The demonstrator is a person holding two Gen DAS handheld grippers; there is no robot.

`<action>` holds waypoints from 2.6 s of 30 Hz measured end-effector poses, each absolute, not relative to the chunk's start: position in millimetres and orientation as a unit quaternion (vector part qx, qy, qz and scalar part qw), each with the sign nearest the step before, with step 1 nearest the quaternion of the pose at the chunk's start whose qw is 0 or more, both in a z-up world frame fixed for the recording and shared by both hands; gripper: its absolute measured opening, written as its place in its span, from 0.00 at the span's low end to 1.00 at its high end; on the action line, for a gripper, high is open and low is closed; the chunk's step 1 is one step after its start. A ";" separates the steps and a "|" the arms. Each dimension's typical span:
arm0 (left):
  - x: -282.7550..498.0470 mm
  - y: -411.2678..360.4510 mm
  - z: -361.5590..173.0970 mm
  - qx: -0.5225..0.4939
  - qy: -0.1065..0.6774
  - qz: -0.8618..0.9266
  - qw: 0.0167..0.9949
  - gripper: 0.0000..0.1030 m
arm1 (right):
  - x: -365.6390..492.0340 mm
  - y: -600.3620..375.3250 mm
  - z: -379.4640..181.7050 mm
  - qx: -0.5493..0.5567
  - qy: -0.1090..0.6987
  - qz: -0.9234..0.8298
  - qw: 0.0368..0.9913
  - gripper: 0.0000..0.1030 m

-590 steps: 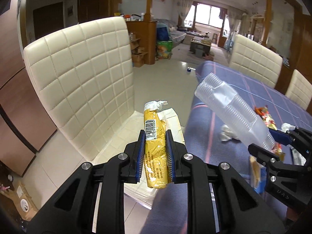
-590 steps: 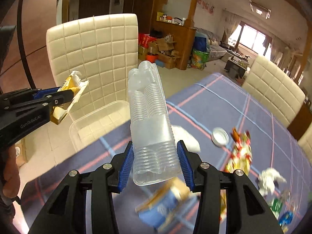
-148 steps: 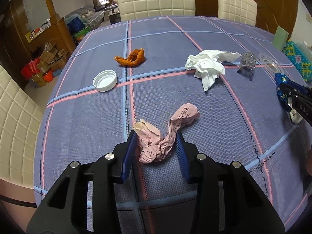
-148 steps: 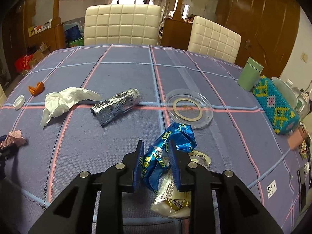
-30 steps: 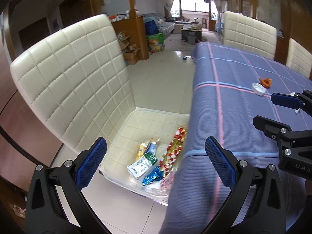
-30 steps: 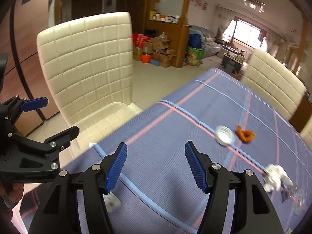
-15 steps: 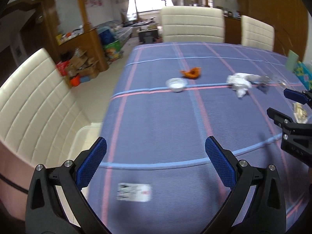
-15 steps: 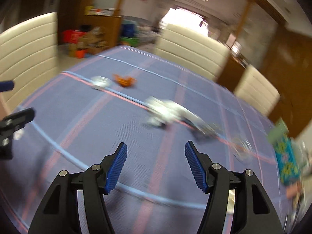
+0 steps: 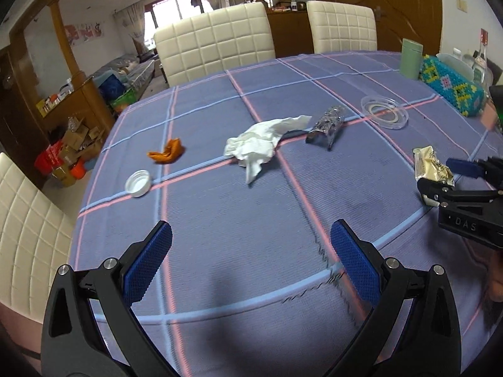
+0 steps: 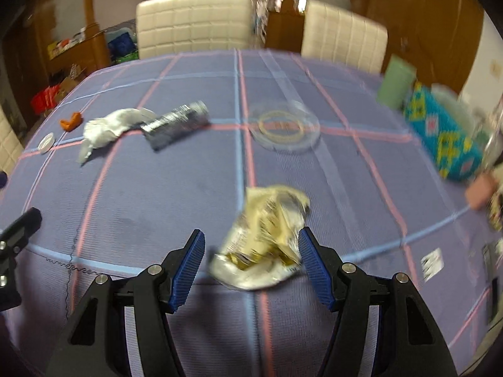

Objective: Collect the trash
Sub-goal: 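Grasp the white tissue with the left tool while the right tool grasps the cream wrapper, then carry the tissue over the bin and open the left tool to drop it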

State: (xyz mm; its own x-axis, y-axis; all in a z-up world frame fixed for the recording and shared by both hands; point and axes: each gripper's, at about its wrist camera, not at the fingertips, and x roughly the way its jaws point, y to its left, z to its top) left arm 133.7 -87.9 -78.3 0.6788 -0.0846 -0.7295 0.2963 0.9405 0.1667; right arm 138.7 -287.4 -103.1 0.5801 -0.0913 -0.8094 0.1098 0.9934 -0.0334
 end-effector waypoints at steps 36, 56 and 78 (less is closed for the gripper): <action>270.3 -110.4 -108.5 0.157 0.443 -0.125 0.874 0.29 | 230.9 -250.9 -92.6 0.003 0.429 0.012 0.903 0.30; 176.9 -43.3 -63.8 0.149 0.394 -0.086 0.903 0.26 | 182.2 -168.3 -62.0 -0.047 0.414 0.114 0.902 0.30; 106.7 116.5 -45.4 0.092 0.367 0.048 0.925 0.26 | 163.1 -8.4 -57.4 -0.135 0.409 0.207 0.879 0.30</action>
